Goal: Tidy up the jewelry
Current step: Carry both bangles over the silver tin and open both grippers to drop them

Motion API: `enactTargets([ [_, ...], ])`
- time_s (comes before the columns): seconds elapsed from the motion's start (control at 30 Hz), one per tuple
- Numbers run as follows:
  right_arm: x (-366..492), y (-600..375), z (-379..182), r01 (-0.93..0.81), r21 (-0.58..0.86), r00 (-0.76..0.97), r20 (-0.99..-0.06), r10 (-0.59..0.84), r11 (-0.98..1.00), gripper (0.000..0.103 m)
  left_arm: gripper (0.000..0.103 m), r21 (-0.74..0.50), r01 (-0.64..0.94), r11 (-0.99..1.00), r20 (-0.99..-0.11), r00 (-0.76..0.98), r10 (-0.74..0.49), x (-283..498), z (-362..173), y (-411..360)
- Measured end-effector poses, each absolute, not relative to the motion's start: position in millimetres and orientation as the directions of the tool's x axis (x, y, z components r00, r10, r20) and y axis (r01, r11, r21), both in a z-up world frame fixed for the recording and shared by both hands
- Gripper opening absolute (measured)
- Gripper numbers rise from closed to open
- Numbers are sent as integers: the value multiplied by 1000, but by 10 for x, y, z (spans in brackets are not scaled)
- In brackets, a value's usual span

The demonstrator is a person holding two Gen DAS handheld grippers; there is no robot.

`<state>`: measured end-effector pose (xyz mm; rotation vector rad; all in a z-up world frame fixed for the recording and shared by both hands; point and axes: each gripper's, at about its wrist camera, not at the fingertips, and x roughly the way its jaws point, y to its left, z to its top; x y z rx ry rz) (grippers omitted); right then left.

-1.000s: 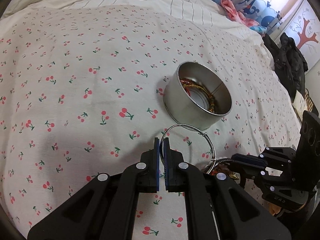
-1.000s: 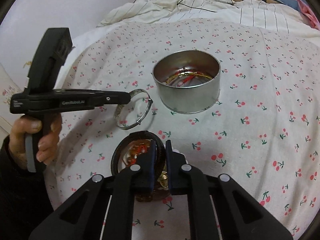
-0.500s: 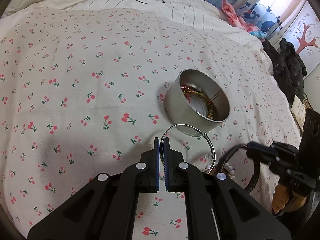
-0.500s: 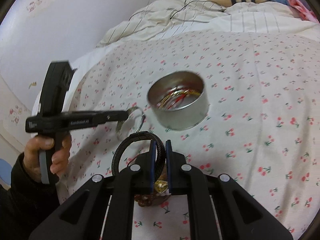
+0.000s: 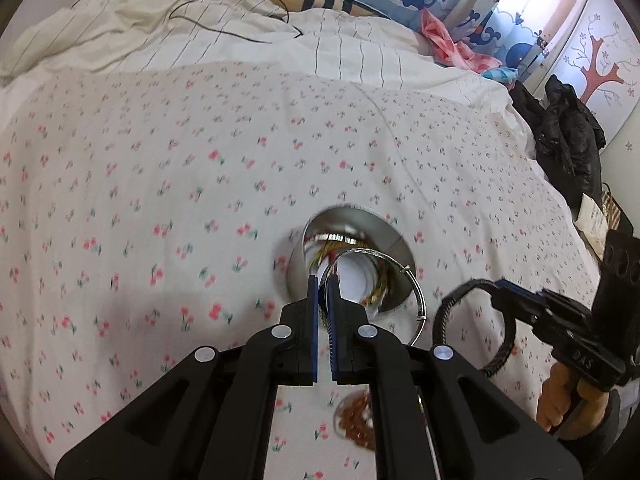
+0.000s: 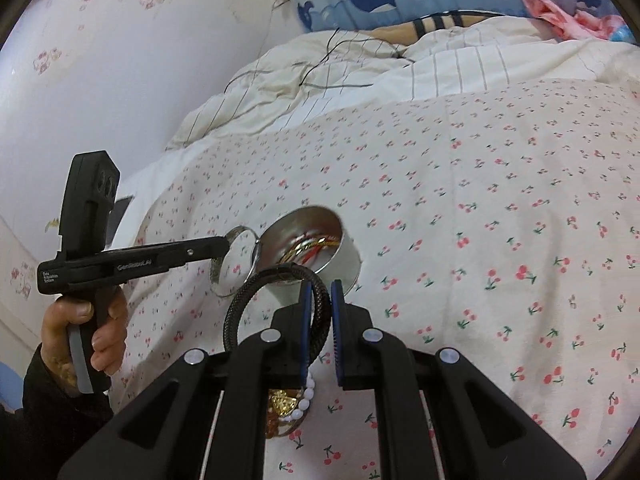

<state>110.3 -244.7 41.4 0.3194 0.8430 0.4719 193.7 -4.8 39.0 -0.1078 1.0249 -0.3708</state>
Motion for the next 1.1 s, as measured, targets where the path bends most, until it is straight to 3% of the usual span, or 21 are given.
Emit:
enactTargets([
  [0.9, 1135, -2529, 373, -226, 485, 593, -619, 515, 845, 10, 8, -192, 231, 954, -866, 417, -276, 2324, 100, -304],
  [1.03, 1143, -2458, 405, -236, 467, 610, -611, 504, 852, 10, 22, -217, 205, 955, -843, 454, -289, 2305, 232, -180],
  [1.1, 1191, -2389, 427, -244, 456, 617, -608, 500, 856, 10, 24, -233, 192, 953, -832, 468, -298, 2290, 290, -121],
])
